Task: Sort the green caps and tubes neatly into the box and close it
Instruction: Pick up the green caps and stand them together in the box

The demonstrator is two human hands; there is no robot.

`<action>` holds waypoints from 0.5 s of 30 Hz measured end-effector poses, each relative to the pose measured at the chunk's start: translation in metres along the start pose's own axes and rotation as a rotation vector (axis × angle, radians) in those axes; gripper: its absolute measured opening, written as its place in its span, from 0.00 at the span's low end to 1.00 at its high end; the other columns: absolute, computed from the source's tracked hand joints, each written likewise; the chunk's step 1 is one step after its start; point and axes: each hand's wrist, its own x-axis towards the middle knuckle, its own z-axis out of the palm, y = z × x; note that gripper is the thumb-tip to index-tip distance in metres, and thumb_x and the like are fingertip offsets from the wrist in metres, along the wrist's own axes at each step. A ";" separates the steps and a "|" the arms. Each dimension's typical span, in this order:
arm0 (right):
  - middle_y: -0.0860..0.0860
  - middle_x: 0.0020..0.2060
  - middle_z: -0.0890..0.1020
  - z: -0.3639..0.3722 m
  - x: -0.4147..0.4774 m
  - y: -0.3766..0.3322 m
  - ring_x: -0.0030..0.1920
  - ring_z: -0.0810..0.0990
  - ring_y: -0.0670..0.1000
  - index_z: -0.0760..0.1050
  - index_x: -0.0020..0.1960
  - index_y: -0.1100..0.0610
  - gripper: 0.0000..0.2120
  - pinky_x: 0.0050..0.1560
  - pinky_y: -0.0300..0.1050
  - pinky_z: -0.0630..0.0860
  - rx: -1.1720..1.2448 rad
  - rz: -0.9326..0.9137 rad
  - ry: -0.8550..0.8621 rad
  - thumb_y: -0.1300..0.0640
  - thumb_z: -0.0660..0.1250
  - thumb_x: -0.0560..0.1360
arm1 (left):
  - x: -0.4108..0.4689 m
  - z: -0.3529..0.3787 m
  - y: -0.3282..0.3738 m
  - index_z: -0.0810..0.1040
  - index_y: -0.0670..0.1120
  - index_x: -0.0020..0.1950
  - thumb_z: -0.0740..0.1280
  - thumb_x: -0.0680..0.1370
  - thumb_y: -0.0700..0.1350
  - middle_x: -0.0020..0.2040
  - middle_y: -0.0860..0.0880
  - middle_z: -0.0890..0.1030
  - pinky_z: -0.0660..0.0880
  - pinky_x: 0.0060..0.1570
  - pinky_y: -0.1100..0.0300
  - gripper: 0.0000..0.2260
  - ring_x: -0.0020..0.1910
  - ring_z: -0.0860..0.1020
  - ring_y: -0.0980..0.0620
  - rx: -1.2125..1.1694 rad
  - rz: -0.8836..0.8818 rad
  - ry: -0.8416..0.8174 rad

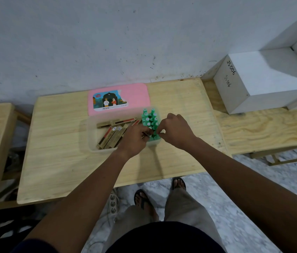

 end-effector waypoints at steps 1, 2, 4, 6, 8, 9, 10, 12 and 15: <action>0.50 0.43 0.82 0.000 0.001 0.000 0.50 0.75 0.51 0.83 0.49 0.44 0.07 0.48 0.45 0.62 -0.004 0.007 -0.006 0.52 0.69 0.73 | 0.000 0.000 0.000 0.86 0.45 0.48 0.70 0.71 0.32 0.44 0.49 0.85 0.74 0.41 0.66 0.11 0.38 0.78 0.55 0.000 -0.009 -0.003; 0.50 0.43 0.82 0.000 0.001 0.000 0.50 0.75 0.51 0.83 0.49 0.44 0.07 0.47 0.44 0.62 -0.005 0.014 -0.008 0.52 0.69 0.73 | 0.001 0.000 0.000 0.86 0.45 0.48 0.70 0.71 0.32 0.44 0.49 0.85 0.71 0.39 0.71 0.11 0.37 0.77 0.56 -0.004 -0.015 -0.008; 0.51 0.42 0.81 -0.001 0.002 0.000 0.49 0.74 0.51 0.83 0.49 0.43 0.07 0.47 0.44 0.61 -0.004 0.027 -0.008 0.51 0.69 0.73 | 0.003 0.000 -0.001 0.86 0.45 0.49 0.70 0.71 0.32 0.44 0.50 0.85 0.68 0.38 0.78 0.12 0.36 0.76 0.58 -0.020 -0.026 -0.024; 0.51 0.41 0.80 -0.003 0.002 0.000 0.50 0.74 0.50 0.83 0.48 0.43 0.07 0.47 0.44 0.62 0.001 0.034 -0.009 0.52 0.69 0.73 | 0.005 0.000 -0.002 0.86 0.46 0.49 0.70 0.71 0.32 0.45 0.50 0.85 0.68 0.39 0.78 0.12 0.39 0.78 0.57 -0.044 -0.049 -0.037; 0.50 0.41 0.80 -0.003 0.001 0.001 0.50 0.74 0.50 0.83 0.48 0.44 0.07 0.49 0.45 0.64 0.019 0.042 -0.009 0.52 0.69 0.73 | 0.005 0.000 -0.003 0.86 0.46 0.49 0.70 0.70 0.32 0.46 0.49 0.85 0.71 0.41 0.76 0.13 0.40 0.80 0.55 -0.068 -0.075 -0.044; 0.50 0.41 0.81 -0.003 0.001 0.002 0.50 0.74 0.50 0.84 0.48 0.44 0.07 0.49 0.45 0.65 0.032 0.046 -0.009 0.52 0.69 0.73 | 0.004 0.000 -0.004 0.86 0.45 0.50 0.70 0.70 0.32 0.47 0.49 0.85 0.72 0.41 0.76 0.13 0.40 0.80 0.56 -0.086 -0.090 -0.050; 0.49 0.42 0.81 -0.004 0.001 0.002 0.51 0.73 0.49 0.84 0.48 0.44 0.06 0.49 0.45 0.65 0.043 0.046 -0.007 0.52 0.70 0.73 | 0.004 -0.001 -0.004 0.86 0.44 0.51 0.70 0.71 0.32 0.48 0.49 0.85 0.72 0.42 0.76 0.13 0.40 0.80 0.56 -0.105 -0.107 -0.060; 0.48 0.43 0.82 -0.005 0.001 0.004 0.52 0.74 0.49 0.84 0.49 0.45 0.06 0.51 0.46 0.67 0.064 0.046 -0.005 0.51 0.70 0.72 | 0.002 -0.002 -0.003 0.85 0.43 0.52 0.71 0.71 0.33 0.48 0.49 0.85 0.73 0.43 0.77 0.12 0.41 0.81 0.57 -0.132 -0.127 -0.070; 0.47 0.44 0.83 -0.008 0.004 0.004 0.52 0.74 0.49 0.83 0.50 0.46 0.08 0.53 0.47 0.68 0.100 0.046 -0.003 0.50 0.71 0.71 | -0.001 -0.005 -0.002 0.85 0.44 0.52 0.73 0.71 0.37 0.47 0.51 0.85 0.72 0.41 0.78 0.10 0.38 0.79 0.63 -0.131 -0.154 -0.048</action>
